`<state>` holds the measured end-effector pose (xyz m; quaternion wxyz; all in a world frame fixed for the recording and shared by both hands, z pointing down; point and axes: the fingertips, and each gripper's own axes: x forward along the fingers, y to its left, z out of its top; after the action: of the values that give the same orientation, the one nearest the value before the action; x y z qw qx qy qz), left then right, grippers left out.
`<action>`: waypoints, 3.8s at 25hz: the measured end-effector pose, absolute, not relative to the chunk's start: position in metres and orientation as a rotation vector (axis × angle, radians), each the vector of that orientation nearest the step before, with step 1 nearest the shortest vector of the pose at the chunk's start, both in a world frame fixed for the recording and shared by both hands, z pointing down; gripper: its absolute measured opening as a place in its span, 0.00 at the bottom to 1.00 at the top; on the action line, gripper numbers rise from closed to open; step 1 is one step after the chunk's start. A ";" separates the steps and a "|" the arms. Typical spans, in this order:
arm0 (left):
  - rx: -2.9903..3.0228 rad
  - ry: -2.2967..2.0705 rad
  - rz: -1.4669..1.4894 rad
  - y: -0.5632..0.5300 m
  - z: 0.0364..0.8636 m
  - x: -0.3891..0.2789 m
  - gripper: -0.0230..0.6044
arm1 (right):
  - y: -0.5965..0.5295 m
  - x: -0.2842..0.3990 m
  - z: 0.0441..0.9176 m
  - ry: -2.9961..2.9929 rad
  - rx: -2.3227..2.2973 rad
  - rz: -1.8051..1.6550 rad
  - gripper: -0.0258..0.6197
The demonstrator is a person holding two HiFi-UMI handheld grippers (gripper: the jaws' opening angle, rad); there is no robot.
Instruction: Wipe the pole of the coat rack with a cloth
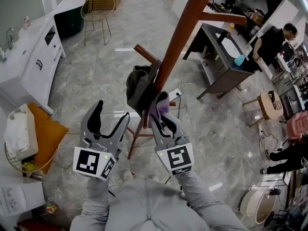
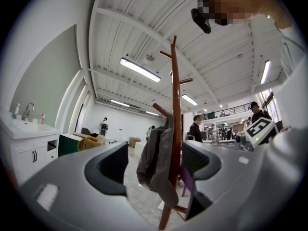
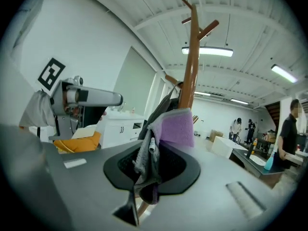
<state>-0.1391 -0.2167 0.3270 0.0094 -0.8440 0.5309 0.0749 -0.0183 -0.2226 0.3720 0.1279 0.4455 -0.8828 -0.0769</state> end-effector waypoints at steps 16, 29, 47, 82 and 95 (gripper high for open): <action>-2.658 1.599 0.278 -0.217 0.318 -0.123 0.64 | -0.212 0.049 0.194 -2.649 1.573 -0.648 0.13; -2.631 1.709 0.254 -0.212 0.335 -0.149 0.64 | -0.282 0.010 0.365 -2.550 1.460 -0.070 0.13; -2.696 1.649 0.242 -0.214 0.344 -0.127 0.64 | -0.253 0.036 0.424 -2.360 1.389 0.038 0.12; -2.668 1.646 0.245 -0.203 0.334 -0.121 0.64 | -0.173 0.037 0.286 -2.624 1.423 -0.306 0.12; -2.646 1.661 0.270 -0.203 0.331 -0.137 0.64 | -0.204 -0.032 0.115 -2.524 1.641 -1.129 0.12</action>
<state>-0.1367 -0.2029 0.3307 0.0030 -0.8437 0.5298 0.0861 -0.0316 -0.2043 0.1151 -0.0367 0.5100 -0.7845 -0.3509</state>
